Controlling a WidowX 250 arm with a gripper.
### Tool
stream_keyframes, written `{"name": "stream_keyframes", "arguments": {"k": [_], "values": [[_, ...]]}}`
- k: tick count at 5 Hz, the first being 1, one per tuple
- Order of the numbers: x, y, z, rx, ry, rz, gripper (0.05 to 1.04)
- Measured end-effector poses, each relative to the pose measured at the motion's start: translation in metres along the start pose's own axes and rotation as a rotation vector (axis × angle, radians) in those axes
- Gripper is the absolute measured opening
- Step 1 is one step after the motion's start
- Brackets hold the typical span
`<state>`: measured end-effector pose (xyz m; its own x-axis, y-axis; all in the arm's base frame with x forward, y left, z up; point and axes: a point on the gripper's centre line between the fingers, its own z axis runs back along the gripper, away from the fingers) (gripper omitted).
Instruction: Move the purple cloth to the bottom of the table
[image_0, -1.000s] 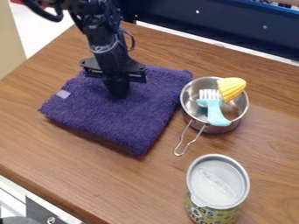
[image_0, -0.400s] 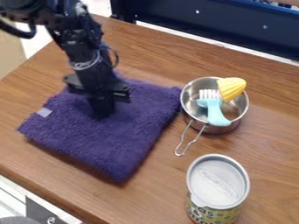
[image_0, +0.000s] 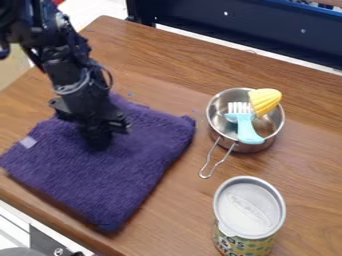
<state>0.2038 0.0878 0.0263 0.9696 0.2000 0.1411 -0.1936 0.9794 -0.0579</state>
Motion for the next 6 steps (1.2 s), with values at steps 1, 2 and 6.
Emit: {"name": "stream_keyframes", "arguments": {"k": [1, 2, 6], "values": [[-0.004, -0.001, 0.0, -0.001, 0.001, 0.008, 0.052], [-0.003, -0.007, -0.001, 0.002, -0.006, 0.023, 0.052], [-0.001, -0.041, -0.005, 0.007, -0.027, 0.057, 0.052]]}}
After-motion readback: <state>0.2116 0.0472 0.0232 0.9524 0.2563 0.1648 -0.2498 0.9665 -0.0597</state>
